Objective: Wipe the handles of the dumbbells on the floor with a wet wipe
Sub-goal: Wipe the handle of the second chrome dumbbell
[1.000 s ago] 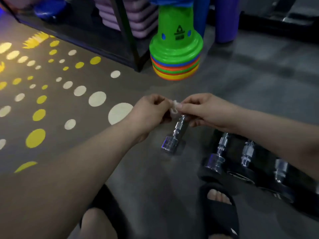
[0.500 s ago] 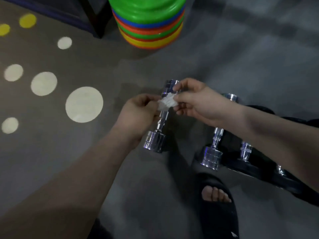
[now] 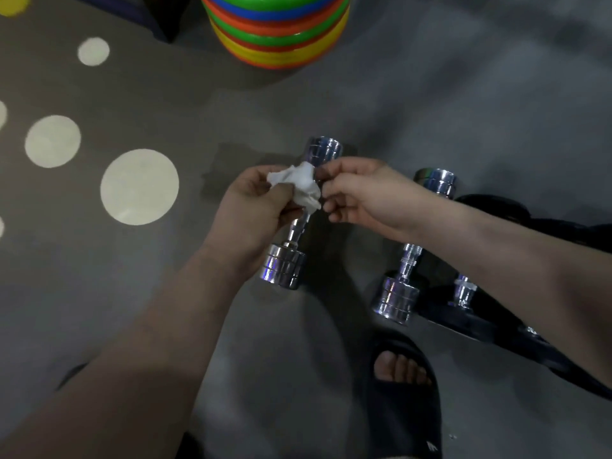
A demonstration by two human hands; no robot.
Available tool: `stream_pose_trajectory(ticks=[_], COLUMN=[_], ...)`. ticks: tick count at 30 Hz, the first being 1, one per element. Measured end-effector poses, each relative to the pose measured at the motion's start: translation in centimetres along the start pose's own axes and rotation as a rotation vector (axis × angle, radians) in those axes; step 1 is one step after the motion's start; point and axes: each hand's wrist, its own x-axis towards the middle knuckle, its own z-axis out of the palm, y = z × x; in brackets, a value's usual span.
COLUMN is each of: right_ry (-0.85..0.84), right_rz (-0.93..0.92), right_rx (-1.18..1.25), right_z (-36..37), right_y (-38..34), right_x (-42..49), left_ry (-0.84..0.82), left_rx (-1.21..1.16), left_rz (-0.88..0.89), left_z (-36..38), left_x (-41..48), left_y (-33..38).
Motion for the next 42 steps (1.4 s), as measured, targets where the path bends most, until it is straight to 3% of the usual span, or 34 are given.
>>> stream_pose_trajectory(ticks=[4, 8, 10, 13, 20, 25, 32, 37, 42], right_ry=[-0.017, -0.005, 0.001, 0.02, 0.079, 0.215, 0.116, 0.316, 0.405], right_rz=[0.052, -0.032, -0.074, -0.142, -0.194, -0.232, -0.176, -0.179, -0.384], right_rx=[0.01, 0.077, 0.146, 0.226, 0.244, -0.035, -0.066, -0.377, -0.715], right_z=[-1.9, -2.9, -2.9, -1.9, -0.1, 0.3, 0.7, -0.1, -0.6], right_y=[0.0, 0.8, 1.2, 1.7, 2.5, 3.5, 5.0, 6.1, 5.9], right_x=[-2.2, -3.6, -4.1, -4.6, -4.6, -3.1, -2.2, 0.2, 1.8], left_ry=[0.005, -0.008, 0.061, 0.195, -0.012, 0.062, -0.063, 0.217, -0.006], left_rx=[0.232, 0.05, 0.071, 0.286, 0.377, 0.341, 0.478, 0.962, 1.134], left_rz=[0.124, 0.054, 0.058, 0.194, 0.178, 0.129, 0.055, 0.177, 0.127], left_z=[2.4, 4.0, 4.3, 4.0, 2.3, 1.1, -0.6, -3.2, -4.0], left_x=[-0.7, -1.7, -2.3, -3.3, -5.0, -4.3, -4.1, -2.8, -3.0], left_y=[-0.5, -0.7, -1.1, -1.9, -2.8, -3.1, -2.7, -4.1, -6.6])
